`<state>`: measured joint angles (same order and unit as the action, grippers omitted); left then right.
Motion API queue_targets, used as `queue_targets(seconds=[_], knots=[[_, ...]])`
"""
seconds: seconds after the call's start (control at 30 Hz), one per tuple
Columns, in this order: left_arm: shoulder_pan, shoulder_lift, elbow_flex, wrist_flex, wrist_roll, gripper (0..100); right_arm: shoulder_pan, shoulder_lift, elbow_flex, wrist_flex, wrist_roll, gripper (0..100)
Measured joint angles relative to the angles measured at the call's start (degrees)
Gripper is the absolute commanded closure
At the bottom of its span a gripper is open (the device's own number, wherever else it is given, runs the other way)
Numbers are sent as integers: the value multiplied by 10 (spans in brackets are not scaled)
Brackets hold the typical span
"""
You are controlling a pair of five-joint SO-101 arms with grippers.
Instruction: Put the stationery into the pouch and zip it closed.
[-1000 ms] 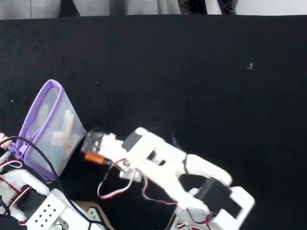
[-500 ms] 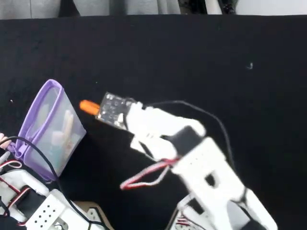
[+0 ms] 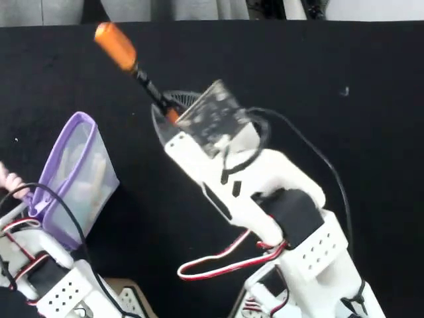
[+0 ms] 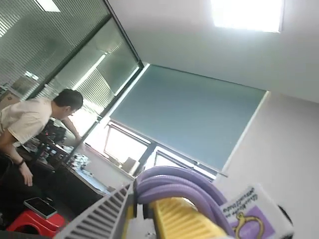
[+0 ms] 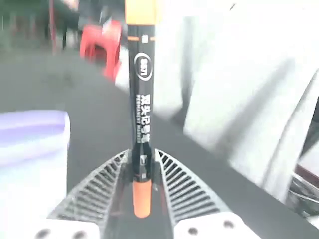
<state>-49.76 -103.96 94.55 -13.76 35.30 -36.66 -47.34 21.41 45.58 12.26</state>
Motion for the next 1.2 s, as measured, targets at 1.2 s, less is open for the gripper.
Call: queue_targets(seconds=[1.2], knots=[[72,-1,-11,39,0,971,-200,120,332,-650,-207,988]])
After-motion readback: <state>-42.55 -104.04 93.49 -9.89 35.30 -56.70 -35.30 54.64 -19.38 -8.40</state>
